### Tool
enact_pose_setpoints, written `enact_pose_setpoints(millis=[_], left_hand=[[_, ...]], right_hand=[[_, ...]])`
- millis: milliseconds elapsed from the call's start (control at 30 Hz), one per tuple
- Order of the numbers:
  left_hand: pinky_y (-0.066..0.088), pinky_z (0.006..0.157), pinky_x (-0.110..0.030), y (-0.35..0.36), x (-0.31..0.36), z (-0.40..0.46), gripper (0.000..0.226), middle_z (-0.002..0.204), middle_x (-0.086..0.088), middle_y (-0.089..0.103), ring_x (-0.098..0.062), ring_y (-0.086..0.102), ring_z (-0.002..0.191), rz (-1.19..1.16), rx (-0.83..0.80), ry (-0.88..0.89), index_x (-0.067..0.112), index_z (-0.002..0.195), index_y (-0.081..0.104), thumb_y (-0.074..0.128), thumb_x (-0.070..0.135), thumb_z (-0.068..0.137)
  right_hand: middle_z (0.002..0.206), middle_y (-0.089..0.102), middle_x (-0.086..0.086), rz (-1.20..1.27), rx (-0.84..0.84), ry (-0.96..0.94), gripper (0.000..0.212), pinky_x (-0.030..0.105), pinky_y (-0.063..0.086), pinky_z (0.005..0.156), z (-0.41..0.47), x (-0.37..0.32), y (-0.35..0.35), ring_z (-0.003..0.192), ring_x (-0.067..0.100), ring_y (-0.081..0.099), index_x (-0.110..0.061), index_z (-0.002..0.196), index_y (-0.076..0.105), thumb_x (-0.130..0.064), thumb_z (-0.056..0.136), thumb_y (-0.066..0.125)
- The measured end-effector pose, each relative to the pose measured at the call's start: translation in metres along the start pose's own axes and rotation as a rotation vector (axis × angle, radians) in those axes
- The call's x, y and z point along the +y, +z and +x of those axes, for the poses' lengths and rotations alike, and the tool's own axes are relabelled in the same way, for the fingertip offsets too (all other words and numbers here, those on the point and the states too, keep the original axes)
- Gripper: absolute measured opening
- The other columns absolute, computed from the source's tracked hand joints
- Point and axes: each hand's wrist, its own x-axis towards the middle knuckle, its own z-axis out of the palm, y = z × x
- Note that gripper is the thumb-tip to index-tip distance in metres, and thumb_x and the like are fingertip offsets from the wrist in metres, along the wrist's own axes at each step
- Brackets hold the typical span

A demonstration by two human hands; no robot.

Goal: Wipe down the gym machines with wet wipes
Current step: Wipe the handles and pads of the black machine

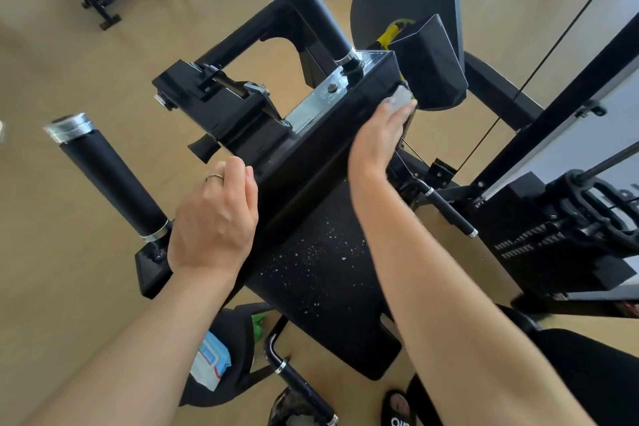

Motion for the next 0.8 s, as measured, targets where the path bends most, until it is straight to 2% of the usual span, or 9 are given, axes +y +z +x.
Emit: enact_pose_setpoints(millis=[67,167,233,300,367,467,600,733,800], left_hand=[[0.030,0.041,-0.028,0.000,0.000,0.000,0.025,0.066,-0.004,0.036,-0.020,0.036,0.050,0.002,0.014,0.005,0.008,0.089,0.042,0.036,0.021,0.110],[0.022,0.045,-0.026,0.001,0.000,0.001,0.025,0.067,-0.002,0.033,-0.018,0.031,0.052,0.023,0.034,0.011,0.007,0.089,0.044,0.037,0.019,0.109],[0.021,0.046,-0.026,0.001,0.001,0.001,0.025,0.068,-0.002,0.033,-0.017,0.030,0.054,0.044,0.044,0.017,0.006,0.089,0.046,0.037,0.018,0.109],[0.022,0.046,-0.027,0.002,0.000,0.001,0.027,0.069,-0.003,0.033,-0.017,0.030,0.054,0.056,0.052,0.021,0.005,0.089,0.047,0.036,0.018,0.110],[0.025,0.045,-0.028,0.003,0.000,0.000,0.028,0.069,-0.003,0.034,-0.018,0.032,0.054,0.057,0.050,0.021,0.005,0.089,0.046,0.034,0.019,0.110],[0.026,0.046,-0.029,0.003,0.000,0.000,0.028,0.069,-0.004,0.035,-0.019,0.033,0.054,0.056,0.046,0.020,0.006,0.090,0.046,0.032,0.020,0.111],[0.024,0.046,-0.028,0.003,-0.001,0.000,0.029,0.068,-0.004,0.034,-0.019,0.031,0.053,0.072,0.046,0.020,0.006,0.089,0.045,0.032,0.020,0.111],[0.023,0.045,-0.029,0.004,-0.001,0.000,0.030,0.069,-0.003,0.031,-0.019,0.029,0.054,0.093,0.059,0.018,0.006,0.089,0.046,0.031,0.021,0.111],[0.023,0.045,-0.028,0.005,-0.001,0.000,0.030,0.069,-0.003,0.031,-0.020,0.029,0.053,0.090,0.060,0.020,0.006,0.090,0.045,0.031,0.021,0.111]], right_hand=[[0.166,0.030,-0.001,0.185,-0.072,0.172,0.090,0.044,0.026,0.120,0.024,-0.005,-0.009,0.149,0.027,0.033,-0.036,0.161,0.024,-0.088,0.087,0.026],[0.150,0.054,0.004,0.426,-0.132,0.389,0.088,0.056,0.037,0.117,0.015,0.008,-0.016,0.138,0.032,0.050,-0.033,0.148,0.050,-0.090,0.083,0.032],[0.132,0.068,0.010,0.555,-0.183,0.580,0.084,0.053,0.044,0.112,-0.022,0.029,-0.013,0.124,0.034,0.063,-0.022,0.134,0.065,-0.086,0.085,0.038],[0.128,0.071,0.011,0.558,-0.336,0.755,0.086,0.049,0.045,0.112,-0.073,0.054,-0.009,0.122,0.033,0.065,-0.019,0.133,0.068,-0.085,0.084,0.041],[0.123,0.073,0.008,0.525,-0.382,0.851,0.082,0.043,0.047,0.108,-0.114,0.061,-0.006,0.116,0.029,0.066,-0.018,0.126,0.071,-0.082,0.089,0.037],[0.104,0.074,0.005,0.580,-0.359,0.842,0.069,0.040,0.050,0.100,-0.094,0.050,-0.012,0.102,0.026,0.068,-0.018,0.096,0.075,-0.075,0.093,0.035],[0.131,0.068,0.016,0.595,-0.316,0.615,0.093,0.057,0.039,0.113,-0.004,0.001,-0.031,0.124,0.041,0.062,-0.014,0.134,0.065,-0.085,0.090,0.024],[0.109,0.075,0.020,0.663,-0.216,0.503,0.093,0.059,0.044,0.108,0.039,-0.035,-0.039,0.116,0.044,0.064,-0.014,0.119,0.069,-0.082,0.094,0.012],[0.112,0.075,0.019,0.652,-0.196,0.506,0.092,0.059,0.043,0.110,0.033,-0.024,-0.035,0.117,0.043,0.064,-0.014,0.116,0.071,-0.084,0.093,0.015]])
